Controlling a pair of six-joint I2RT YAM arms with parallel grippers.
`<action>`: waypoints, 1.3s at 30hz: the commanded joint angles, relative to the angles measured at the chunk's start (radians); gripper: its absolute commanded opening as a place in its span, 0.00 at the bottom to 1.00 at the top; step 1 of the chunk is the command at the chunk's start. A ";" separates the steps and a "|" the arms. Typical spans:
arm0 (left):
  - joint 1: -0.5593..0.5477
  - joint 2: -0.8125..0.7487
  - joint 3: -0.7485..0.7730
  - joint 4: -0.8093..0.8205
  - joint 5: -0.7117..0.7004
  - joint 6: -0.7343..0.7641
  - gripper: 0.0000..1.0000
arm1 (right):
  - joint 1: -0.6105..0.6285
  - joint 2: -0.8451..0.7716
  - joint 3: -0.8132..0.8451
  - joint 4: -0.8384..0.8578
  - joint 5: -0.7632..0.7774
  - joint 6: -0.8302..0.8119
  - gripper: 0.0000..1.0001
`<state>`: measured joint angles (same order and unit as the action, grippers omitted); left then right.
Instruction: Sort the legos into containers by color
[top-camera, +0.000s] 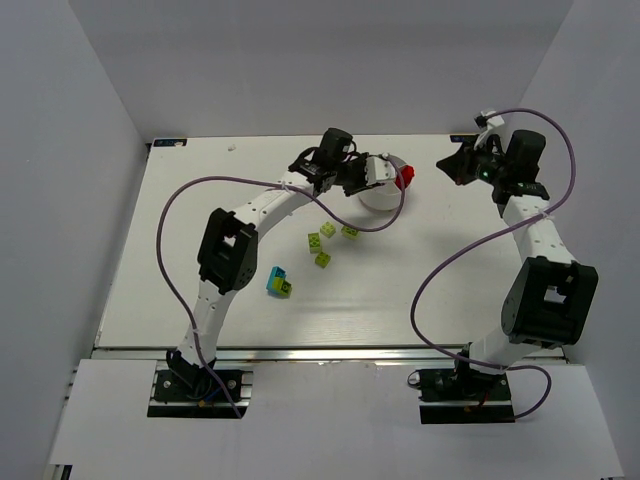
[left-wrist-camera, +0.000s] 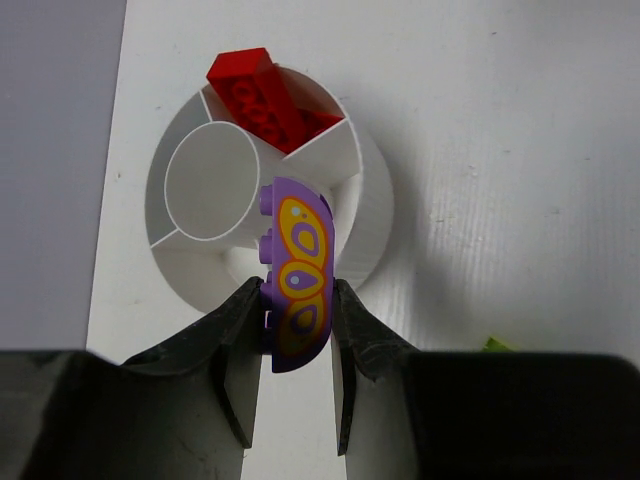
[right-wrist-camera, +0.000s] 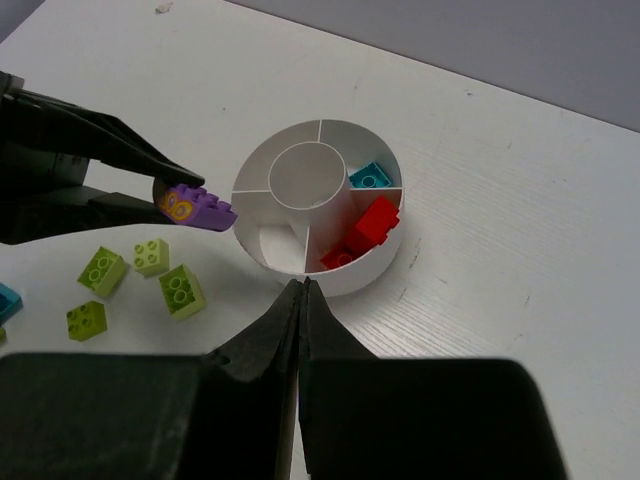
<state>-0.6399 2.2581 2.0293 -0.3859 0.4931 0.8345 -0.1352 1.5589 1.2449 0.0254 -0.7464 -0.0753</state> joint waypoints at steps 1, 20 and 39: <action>-0.006 0.007 0.045 0.031 -0.040 0.058 0.08 | -0.003 -0.036 -0.007 0.030 -0.033 0.022 0.02; -0.030 0.069 0.025 0.168 -0.073 0.098 0.19 | -0.012 -0.048 -0.042 0.047 -0.045 0.068 0.06; -0.038 0.095 0.008 0.217 -0.090 0.094 0.44 | -0.012 -0.049 -0.052 0.054 -0.048 0.092 0.08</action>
<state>-0.6716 2.3516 2.0384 -0.1913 0.4019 0.9241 -0.1425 1.5463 1.1957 0.0338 -0.7738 -0.0025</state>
